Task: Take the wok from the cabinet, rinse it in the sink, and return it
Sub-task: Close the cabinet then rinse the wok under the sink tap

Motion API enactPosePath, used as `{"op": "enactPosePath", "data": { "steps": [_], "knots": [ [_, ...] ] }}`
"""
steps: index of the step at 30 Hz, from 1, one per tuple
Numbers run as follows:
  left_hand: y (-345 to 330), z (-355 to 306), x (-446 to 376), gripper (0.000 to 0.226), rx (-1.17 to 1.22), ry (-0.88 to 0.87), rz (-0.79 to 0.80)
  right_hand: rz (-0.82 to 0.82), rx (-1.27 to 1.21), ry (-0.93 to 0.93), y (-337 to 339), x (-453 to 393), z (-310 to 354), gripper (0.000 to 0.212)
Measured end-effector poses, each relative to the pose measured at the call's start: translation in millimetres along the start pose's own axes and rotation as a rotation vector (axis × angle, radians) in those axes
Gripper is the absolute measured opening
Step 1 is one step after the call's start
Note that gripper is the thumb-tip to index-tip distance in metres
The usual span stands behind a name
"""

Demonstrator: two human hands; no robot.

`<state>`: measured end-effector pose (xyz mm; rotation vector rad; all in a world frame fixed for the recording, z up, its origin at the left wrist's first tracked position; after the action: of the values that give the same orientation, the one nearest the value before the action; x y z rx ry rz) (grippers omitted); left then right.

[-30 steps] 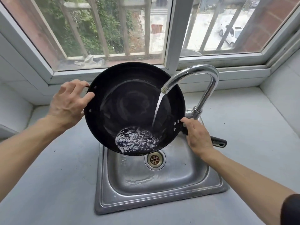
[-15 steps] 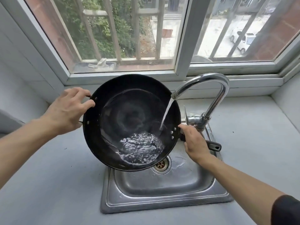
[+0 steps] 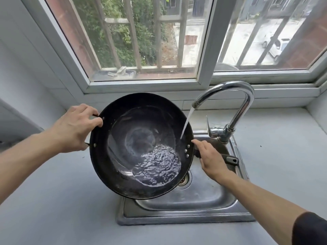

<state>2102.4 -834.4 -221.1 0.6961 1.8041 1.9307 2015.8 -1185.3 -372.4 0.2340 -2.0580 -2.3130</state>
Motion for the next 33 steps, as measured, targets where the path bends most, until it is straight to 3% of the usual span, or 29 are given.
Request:
{"op": "enactPosePath", "data": {
  "steps": [3,14,33],
  "knots": [
    [5.2,-0.5,4.7,0.075,-0.017,0.017,0.035,0.008,-0.022,0.013,1.7,2.8,3.4,0.081],
    [24.7,-19.2,16.9,0.068,-0.15,0.111,0.409,0.071,-0.149,0.065,-0.4,18.2,16.5,0.076],
    [40.1,-34.9,-2.6,0.067,-0.13,0.13,0.53,0.119,-0.301,0.05,-22.7,21.7,15.9,0.078]
  ]
}}
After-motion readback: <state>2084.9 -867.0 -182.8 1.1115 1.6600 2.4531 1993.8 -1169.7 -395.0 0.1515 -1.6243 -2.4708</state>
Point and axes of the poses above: each hand's wrist, its own x-axis away from the middle knuckle, its own y-axis out of the back of the hand, z = x × y, the point moved 10 cm from there along -x, towards the middle knuckle, and after that the axes turned 15 degrees about x, right-handed, at the moved point
